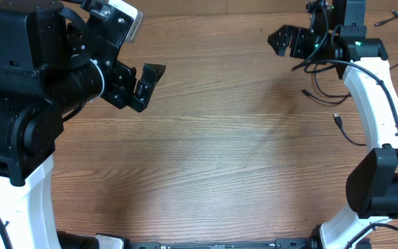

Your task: Untangle cables

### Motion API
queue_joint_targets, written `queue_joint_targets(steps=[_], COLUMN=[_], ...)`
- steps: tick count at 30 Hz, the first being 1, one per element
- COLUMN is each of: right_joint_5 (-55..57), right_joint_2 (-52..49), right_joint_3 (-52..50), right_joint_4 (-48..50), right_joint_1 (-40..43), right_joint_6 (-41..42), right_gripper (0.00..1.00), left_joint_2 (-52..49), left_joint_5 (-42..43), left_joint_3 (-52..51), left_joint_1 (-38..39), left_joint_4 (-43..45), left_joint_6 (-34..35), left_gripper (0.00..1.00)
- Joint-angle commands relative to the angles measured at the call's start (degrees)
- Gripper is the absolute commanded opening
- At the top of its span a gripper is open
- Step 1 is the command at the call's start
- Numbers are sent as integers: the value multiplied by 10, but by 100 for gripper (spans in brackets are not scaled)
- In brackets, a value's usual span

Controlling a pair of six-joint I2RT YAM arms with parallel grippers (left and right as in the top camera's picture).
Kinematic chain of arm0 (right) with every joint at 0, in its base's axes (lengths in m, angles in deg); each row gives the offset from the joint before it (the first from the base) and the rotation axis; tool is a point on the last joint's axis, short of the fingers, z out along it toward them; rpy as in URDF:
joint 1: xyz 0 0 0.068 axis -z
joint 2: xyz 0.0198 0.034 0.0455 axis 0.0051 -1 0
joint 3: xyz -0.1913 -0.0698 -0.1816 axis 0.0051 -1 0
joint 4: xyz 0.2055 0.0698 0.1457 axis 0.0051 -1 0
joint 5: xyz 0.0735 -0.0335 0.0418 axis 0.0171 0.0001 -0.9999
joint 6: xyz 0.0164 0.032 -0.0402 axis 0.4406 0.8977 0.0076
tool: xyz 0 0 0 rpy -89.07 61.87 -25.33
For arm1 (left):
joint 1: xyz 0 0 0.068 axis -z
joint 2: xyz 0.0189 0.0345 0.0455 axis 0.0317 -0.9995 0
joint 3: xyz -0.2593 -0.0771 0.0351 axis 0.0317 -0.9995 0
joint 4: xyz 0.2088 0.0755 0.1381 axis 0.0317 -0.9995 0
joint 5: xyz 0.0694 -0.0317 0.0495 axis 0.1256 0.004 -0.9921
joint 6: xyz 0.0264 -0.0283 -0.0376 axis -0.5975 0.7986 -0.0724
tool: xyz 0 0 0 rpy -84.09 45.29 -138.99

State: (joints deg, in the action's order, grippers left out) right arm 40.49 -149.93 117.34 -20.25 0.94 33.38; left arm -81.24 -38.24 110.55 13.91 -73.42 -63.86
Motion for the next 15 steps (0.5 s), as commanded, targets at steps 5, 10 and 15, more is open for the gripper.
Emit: queue_joint_targets(steps=[5,10,15], right_joint_5=[28,9,47], right_joint_2=[6,15,73], right_joint_3=[16,18,18], right_joint_4=[10,40,26], right_joint_1=[16,17,21], right_joint_6=[-2,-2,-3], right_gripper=[100,100,100], left_joint_2=[4,4,4], left_joint_5=[9,9,9], left_joint_3=[9,9,9], left_joint_1=[-2,-2,-2], left_joint_4=[1,1,1], left_joint_6=[12,12,12], left_gripper=[99,99,100])
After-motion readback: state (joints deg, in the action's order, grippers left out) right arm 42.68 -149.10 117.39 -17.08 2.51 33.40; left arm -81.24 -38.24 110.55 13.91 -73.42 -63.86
